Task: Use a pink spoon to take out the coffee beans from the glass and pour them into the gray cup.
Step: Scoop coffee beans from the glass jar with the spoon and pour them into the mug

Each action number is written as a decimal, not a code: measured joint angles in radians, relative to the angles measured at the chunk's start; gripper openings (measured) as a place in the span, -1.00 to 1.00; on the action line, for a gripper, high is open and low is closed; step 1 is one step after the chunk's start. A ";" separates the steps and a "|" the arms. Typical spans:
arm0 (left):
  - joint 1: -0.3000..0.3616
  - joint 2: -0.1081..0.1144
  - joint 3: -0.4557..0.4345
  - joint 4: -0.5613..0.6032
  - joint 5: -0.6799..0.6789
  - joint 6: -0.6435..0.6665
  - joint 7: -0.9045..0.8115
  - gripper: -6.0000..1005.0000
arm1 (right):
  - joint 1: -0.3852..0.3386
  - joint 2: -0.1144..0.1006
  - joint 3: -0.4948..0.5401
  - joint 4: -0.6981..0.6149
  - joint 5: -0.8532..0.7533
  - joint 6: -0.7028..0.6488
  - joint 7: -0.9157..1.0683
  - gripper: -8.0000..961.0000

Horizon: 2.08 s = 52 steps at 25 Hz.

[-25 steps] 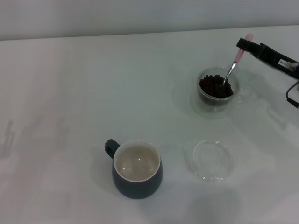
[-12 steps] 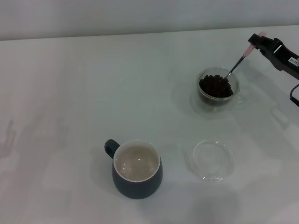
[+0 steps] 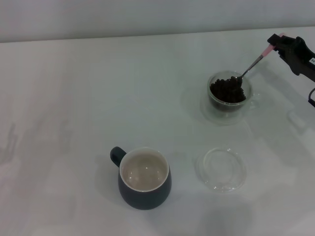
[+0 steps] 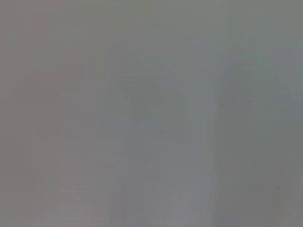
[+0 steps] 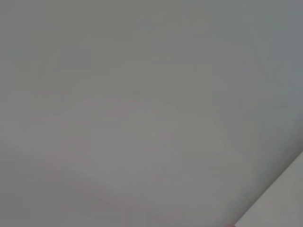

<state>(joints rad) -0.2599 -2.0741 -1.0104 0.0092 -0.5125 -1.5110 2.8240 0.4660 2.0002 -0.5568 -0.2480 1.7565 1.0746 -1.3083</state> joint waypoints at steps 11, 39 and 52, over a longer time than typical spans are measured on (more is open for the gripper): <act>-0.005 0.000 0.000 0.000 -0.002 0.005 0.000 0.13 | -0.003 -0.004 -0.009 -0.010 -0.007 0.026 0.058 -0.68; -0.019 -0.001 0.001 0.000 0.007 0.052 0.000 0.13 | -0.019 0.013 -0.138 0.012 -0.025 0.233 0.024 -0.68; -0.027 0.000 0.001 0.003 0.008 0.070 0.000 0.13 | 0.045 0.023 -0.226 0.076 -0.023 0.297 0.029 -0.68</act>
<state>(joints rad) -0.2871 -2.0741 -1.0093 0.0120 -0.5046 -1.4406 2.8240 0.5114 2.0232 -0.7830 -0.1723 1.7330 1.3718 -1.2794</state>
